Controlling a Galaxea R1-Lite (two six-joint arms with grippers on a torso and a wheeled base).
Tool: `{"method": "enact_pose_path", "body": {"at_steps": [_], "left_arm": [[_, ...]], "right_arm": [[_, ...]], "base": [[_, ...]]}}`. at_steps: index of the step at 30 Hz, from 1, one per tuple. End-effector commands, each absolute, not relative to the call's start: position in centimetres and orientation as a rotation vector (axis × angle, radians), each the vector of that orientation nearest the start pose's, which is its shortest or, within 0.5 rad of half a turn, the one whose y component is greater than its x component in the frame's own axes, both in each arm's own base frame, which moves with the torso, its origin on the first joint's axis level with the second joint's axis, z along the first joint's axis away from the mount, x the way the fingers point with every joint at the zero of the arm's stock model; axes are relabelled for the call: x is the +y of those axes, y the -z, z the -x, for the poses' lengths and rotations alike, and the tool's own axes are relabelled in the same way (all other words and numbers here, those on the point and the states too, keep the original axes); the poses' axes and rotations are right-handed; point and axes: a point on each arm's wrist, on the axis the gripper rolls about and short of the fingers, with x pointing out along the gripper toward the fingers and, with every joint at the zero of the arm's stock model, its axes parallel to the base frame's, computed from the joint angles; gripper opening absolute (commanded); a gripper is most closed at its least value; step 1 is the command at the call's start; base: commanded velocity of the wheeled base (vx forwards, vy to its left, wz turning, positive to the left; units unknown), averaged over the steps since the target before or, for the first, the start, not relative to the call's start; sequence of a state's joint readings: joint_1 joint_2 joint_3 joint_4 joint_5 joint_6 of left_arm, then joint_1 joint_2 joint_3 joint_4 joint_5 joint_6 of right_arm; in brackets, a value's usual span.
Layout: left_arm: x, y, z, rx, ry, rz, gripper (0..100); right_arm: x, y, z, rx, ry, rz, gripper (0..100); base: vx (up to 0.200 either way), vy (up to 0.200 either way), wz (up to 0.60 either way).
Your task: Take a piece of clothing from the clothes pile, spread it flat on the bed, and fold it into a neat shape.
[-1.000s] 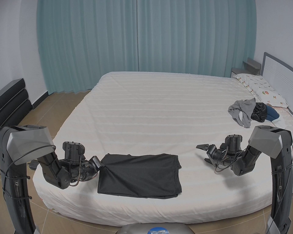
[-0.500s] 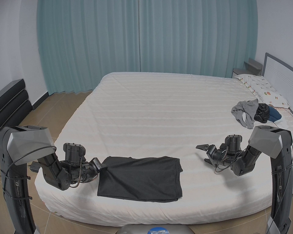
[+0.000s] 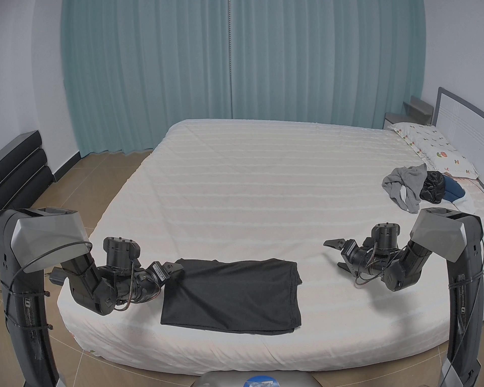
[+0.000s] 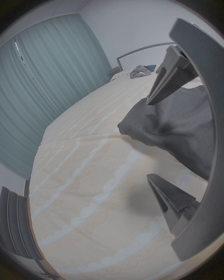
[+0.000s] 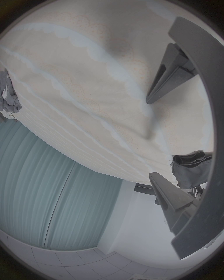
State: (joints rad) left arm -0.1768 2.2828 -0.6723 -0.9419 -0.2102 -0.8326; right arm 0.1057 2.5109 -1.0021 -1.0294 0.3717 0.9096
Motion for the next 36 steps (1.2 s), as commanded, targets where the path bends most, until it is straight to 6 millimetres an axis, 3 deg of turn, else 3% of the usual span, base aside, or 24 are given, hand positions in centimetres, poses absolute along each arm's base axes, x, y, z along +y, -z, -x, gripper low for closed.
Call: {"method": "enact_pose_path", "body": {"at_steps": [1, 4, 9, 15, 18, 25, 26, 28, 32, 34, 35, 36], "left_arm": [[-6.3, 1.4, -33.9, 0.785, 0.067, 0.805, 100], [-5.6, 1.4, -33.7, 0.787, 0.041, 0.823, 100], [-4.0, 0.8, -31.4, 0.81, -0.002, 0.87, 100], [-2.9, 0.6, -30.3, 0.808, -0.046, 0.907, 100], [-2.0, -0.3, -29.1, 0.786, -0.089, 0.923, 100], [-1.0, -8.0, -24.7, 0.523, 0.004, 0.929, 100], [-1.0, -8.2, -24.6, 0.516, 0.008, 0.929, 100], [-1.0, -11.8, -21.9, 0.379, 0.06, 0.917, 100], [-0.9, -15.6, -17.7, 0.205, 0.135, 0.844, 100], [-0.8, -16.5, -15.9, 0.163, 0.154, 0.783, 100], [-0.8, -16.5, -15.9, 0.163, 0.154, 0.783, 100], [-0.7, -17.0, -14.4, 0.136, 0.16, 0.728, 100]], "right_arm": [[5.4, 4.0, -41.4, 0.665, -0.219, -0.937, 100], [5.7, 3.9, -41.4, 0.665, -0.221, -0.934, 100], [5.4, 3.8, -41.3, 0.659, -0.212, -0.934, 100], [6.3, 2.7, -39.5, 0.665, -0.173, -0.898, 100], [5.5, -0.5, -36.9, 0.595, -0.18, -0.768, 100], [4.1, -9.4, -29.4, 0.411, -0.241, -0.713, 100], [4.1, -9.6, -29.2, 0.409, -0.244, -0.712, 100], [3.8, -12.4, -25.4, 0.344, -0.279, -0.66, 100], [3.0, -14.9, -20.2, 0.267, -0.301, -0.557, 100], [2.6, -15.5, -17.8, 0.235, -0.308, -0.523, 100], [2.6, -15.5, -17.8, 0.235, -0.308, -0.523, 100], [2.4, -16.0, -15.7, 0.199, -0.318, -0.504, 100]], "base": [[0.0, 0.0, 0.0], [0.0, 0.0, 0.0], [0.0, 0.0, 0.0], [0.0, 0.0, 0.0], [0.0, 0.0, 0.0], [0.0, 0.0, 0.0], [0.0, 0.0, 0.0], [0.0, 0.0, 0.0], [0.0, 0.0, 0.0], [0.0, 0.0, 0.0], [0.0, 0.0, 0.0], [0.0, 0.0, 0.0]]}}
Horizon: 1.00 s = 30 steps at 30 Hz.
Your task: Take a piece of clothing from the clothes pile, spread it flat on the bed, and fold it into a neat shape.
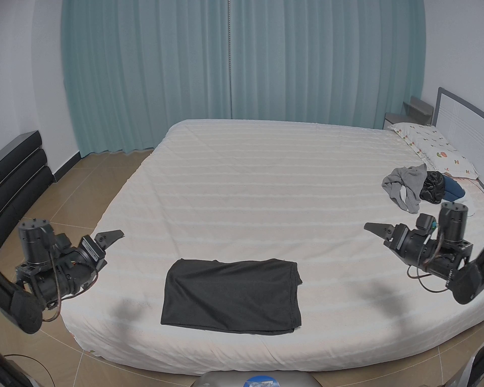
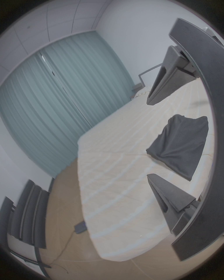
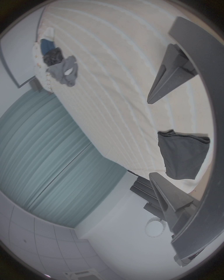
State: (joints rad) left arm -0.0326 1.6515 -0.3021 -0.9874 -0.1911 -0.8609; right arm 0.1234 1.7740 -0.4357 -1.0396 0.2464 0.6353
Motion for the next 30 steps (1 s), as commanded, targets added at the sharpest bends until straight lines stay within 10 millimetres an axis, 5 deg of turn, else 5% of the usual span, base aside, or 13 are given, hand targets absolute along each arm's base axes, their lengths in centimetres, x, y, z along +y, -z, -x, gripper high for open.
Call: {"method": "enact_pose_path", "body": {"at_steps": [1, 6, 7, 9, 18, 30], "left_arm": [[-0.6, -17.7, -12.7, 0.096, 0.173, 0.68, 100], [-0.6, -19.0, -7.5, -0.02, 0.23, 0.575, 100], [-0.6, -19.0, -7.5, -0.02, 0.23, 0.575, 100], [-0.6, -18.6, -5.0, -0.037, 0.239, 0.502, 100], [-0.5, -16.6, 0.6, -0.098, 0.299, 0.355, 100], [-0.4, -13.8, 3.7, -0.141, 0.302, 0.231, 100]], "right_arm": [[2.1, -16.5, -13.5, 0.16, -0.329, -0.483, 100], [1.4, -16.4, -7.4, 0.099, -0.342, -0.386, 100], [1.4, -16.4, -7.4, 0.099, -0.342, -0.386, 100], [1.0, -16.0, -4.0, 0.081, -0.341, -0.314, 100], [0.2, -14.4, 3.4, 0.066, -0.344, -0.211, 100], [-0.2, -13.7, 4.3, 0.048, -0.12, -0.113, 100]], "base": [[0.0, 0.0, 0.0], [0.0, 0.0, 0.0], [0.0, 0.0, 0.0], [0.0, 0.0, 0.0], [0.0, 0.0, 0.0], [0.0, 0.0, 0.0]]}}
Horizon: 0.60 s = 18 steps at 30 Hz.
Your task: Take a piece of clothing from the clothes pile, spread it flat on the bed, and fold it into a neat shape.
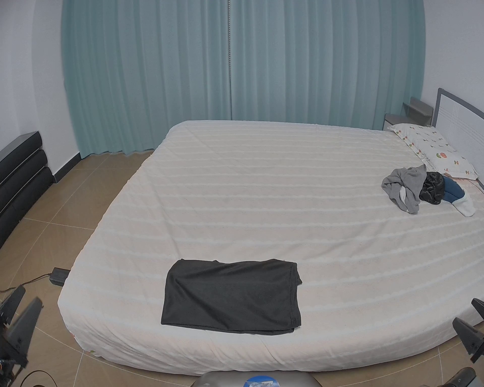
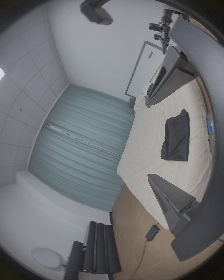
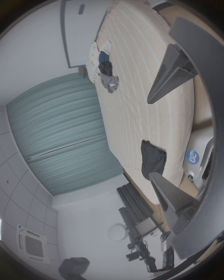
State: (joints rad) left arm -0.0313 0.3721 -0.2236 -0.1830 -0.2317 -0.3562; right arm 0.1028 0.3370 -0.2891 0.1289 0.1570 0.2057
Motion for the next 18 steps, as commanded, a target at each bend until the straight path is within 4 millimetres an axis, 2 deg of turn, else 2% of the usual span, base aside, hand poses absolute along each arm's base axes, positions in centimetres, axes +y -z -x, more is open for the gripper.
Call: {"method": "enact_pose_path", "body": {"at_steps": [1, 7, 9, 12, 18], "left_arm": [[-0.4, -13.8, 3.7, -0.141, 0.302, 0.229, 100], [-0.4, -14.4, 4.0, -0.174, 0.298, 0.207, 100], [-0.5, -14.2, 4.2, -0.186, 0.284, 0.166, 100], [-0.5, -12.9, 4.3, -0.206, 0.249, 0.104, 100], [-0.4, -12.5, 4.1, -0.201, 0.2, 0.067, 100]], "right_arm": [[-0.2, -13.8, 4.3, 0.045, -0.116, -0.111, 100], [0.0, -15.7, 5.3, -0.003, -0.071, -0.09, 100], [0.0, -14.8, 5.7, 0.023, -0.068, -0.086, 100], [0.1, -12.6, 6.1, 0.067, -0.041, -0.054, 100], [0.1, -12.5, 5.8, 0.048, -0.016, -0.05, 100]], "base": [[0.0, 0.0, 0.0], [0.0, 0.0, 0.0], [0.0, 0.0, 0.0], [0.0, 0.0, 0.0], [0.0, 0.0, 0.0]]}}
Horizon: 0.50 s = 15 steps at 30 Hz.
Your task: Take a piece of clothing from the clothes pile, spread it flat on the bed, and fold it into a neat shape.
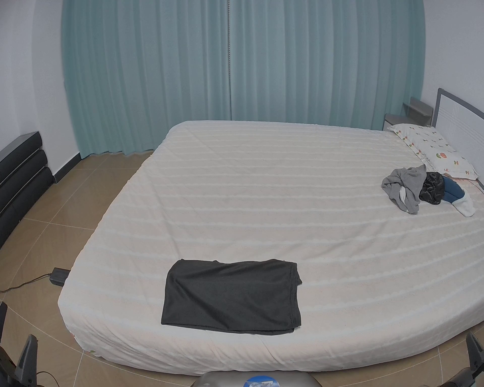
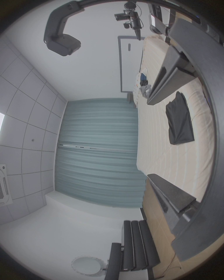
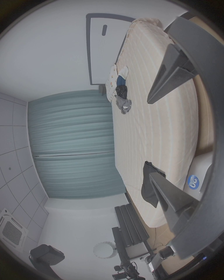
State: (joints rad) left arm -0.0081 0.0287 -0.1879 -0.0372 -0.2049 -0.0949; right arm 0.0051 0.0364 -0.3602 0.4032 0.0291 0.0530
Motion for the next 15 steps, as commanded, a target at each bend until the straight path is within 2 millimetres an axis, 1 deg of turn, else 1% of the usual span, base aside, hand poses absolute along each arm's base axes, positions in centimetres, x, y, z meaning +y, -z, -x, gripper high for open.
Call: {"method": "enact_pose_path", "body": {"at_steps": [1, 4, 5, 6, 7, 8, 10, 11, 12, 15], "left_arm": [[-0.3, -12.3, 4.0, -0.198, 0.162, 0.058, 100], [-0.2, -11.9, 3.7, -0.191, 0.108, 0.032, 100], [-0.1, -11.5, 3.5, -0.201, 0.06, 0.002, 100], [-0.1, -11.5, 3.4, -0.201, 0.057, 0.001, 100], [0.0, -10.7, 3.0, -0.223, 0.014, -0.023, 100], [0.0, -10.4, 2.7, -0.241, 0.001, -0.032, 100], [0.1, -10.3, 2.6, -0.266, -0.025, -0.049, 100], [0.1, -10.3, 2.7, -0.268, -0.029, -0.05, 100], [0.1, -10.3, 2.7, -0.266, -0.048, -0.055, 100], [0.2, -10.1, 2.6, -0.244, -0.087, -0.05, 100]], "right_arm": [[0.0, -12.4, 5.6, 0.032, 0.016, -0.044, 100], [-0.1, -12.4, 5.3, -0.005, 0.031, -0.035, 100], [-0.1, -12.1, 4.7, -0.042, 0.035, -0.031, 100], [-0.1, -12.0, 4.6, -0.044, 0.036, -0.031, 100], [-0.1, -11.5, 3.8, -0.115, 0.056, -0.007, 100], [-0.1, -11.0, 3.4, -0.145, 0.06, 0.016, 100], [-0.1, -10.0, 2.6, -0.218, 0.062, 0.085, 100], [-0.1, -9.8, 2.5, -0.22, 0.063, 0.094, 100], [-0.1, -10.1, 2.6, -0.252, 0.069, 0.128, 100], [-0.1, -10.0, 2.6, -0.233, 0.079, 0.128, 100]], "base": [[0.0, 0.0, 0.0], [0.0, 0.0, 0.0], [0.0, 0.0, 0.0], [0.0, 0.0, 0.0], [0.0, 0.0, 0.0], [0.0, 0.0, 0.0], [0.0, 0.0, 0.0], [0.0, 0.0, 0.0], [0.0, 0.0, 0.0], [0.0, 0.0, 0.0]]}}
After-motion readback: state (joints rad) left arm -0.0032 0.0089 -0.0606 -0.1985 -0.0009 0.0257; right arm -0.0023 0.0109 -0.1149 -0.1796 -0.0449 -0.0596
